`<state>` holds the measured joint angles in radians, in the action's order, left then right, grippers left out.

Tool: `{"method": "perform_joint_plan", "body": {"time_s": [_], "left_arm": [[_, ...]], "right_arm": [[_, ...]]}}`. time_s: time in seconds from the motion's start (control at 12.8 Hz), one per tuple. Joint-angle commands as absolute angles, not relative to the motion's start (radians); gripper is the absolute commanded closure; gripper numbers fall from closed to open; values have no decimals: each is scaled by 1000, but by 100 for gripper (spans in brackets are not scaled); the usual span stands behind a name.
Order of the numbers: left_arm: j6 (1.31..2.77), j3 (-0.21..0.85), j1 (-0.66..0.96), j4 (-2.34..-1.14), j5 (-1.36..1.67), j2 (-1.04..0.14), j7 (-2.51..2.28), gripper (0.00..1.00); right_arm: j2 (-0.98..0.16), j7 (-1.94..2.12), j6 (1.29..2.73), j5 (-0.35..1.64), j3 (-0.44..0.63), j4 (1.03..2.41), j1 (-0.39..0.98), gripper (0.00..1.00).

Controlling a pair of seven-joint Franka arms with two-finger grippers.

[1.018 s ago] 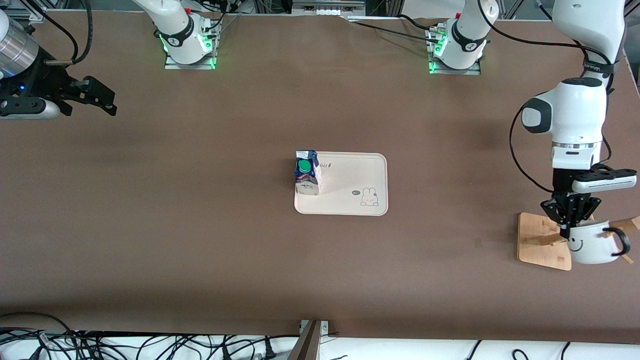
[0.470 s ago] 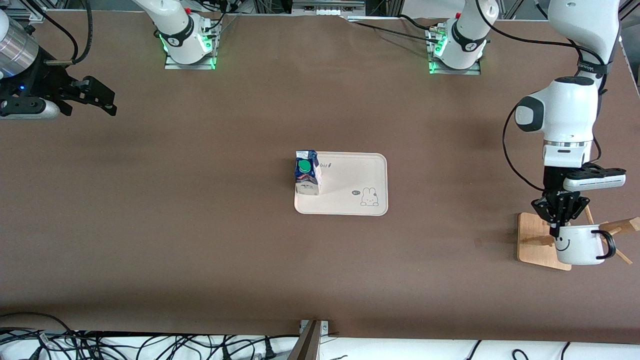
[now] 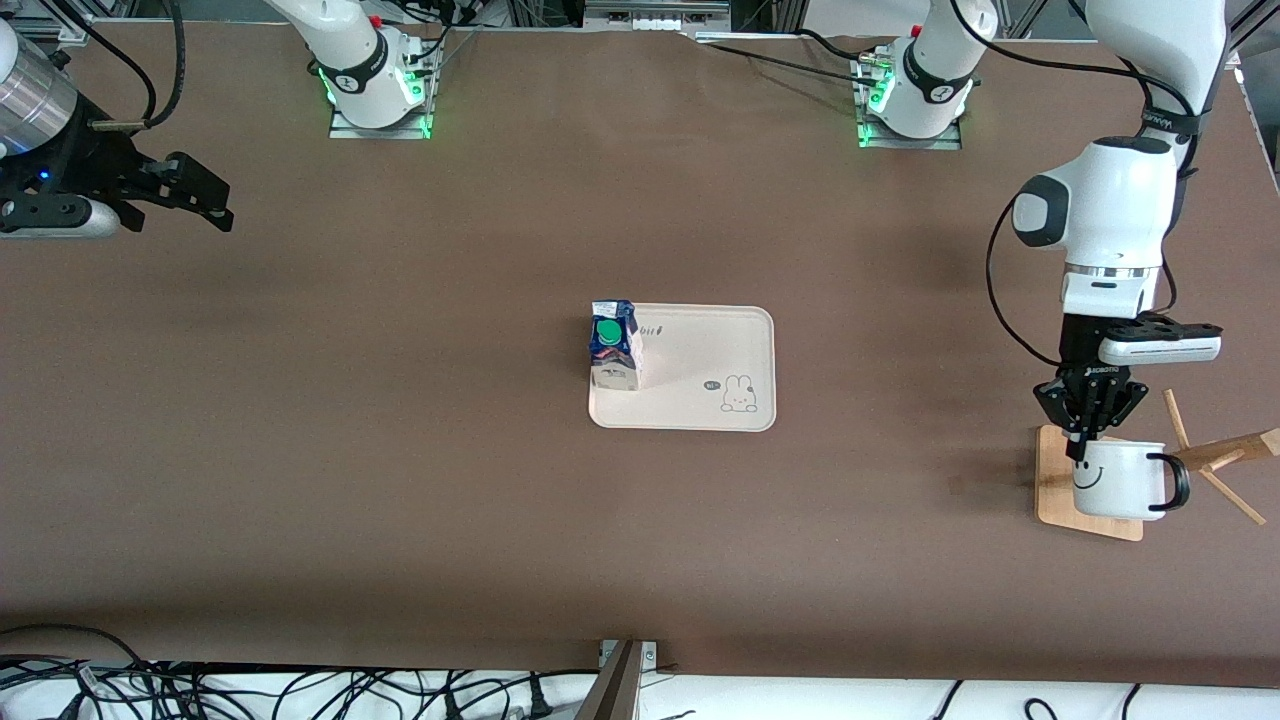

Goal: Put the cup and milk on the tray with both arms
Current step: 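Lift the mug off the wooden mug tree with the left gripper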

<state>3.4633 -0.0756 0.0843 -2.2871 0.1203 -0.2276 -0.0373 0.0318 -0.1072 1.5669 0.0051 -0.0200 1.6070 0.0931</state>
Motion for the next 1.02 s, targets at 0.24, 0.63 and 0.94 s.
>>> {"method": "perform_joint_plan", "body": {"time_s": [0.24, 0.63, 0.94], "left_arm": [[2928, 25, 104, -2264, 124, -109, -20, 100], [2305, 35, 123, -2036, 126, -115, -191, 100], [2132, 35, 146, -1959, 140, -140, -255, 100]], "right_arm": [[23, -106, 1560, -6, -25, 1585, 86, 0], [23, -106, 1559, -6, -26, 1585, 86, 0], [23, -106, 1559, -6, -25, 1585, 86, 0]]}}
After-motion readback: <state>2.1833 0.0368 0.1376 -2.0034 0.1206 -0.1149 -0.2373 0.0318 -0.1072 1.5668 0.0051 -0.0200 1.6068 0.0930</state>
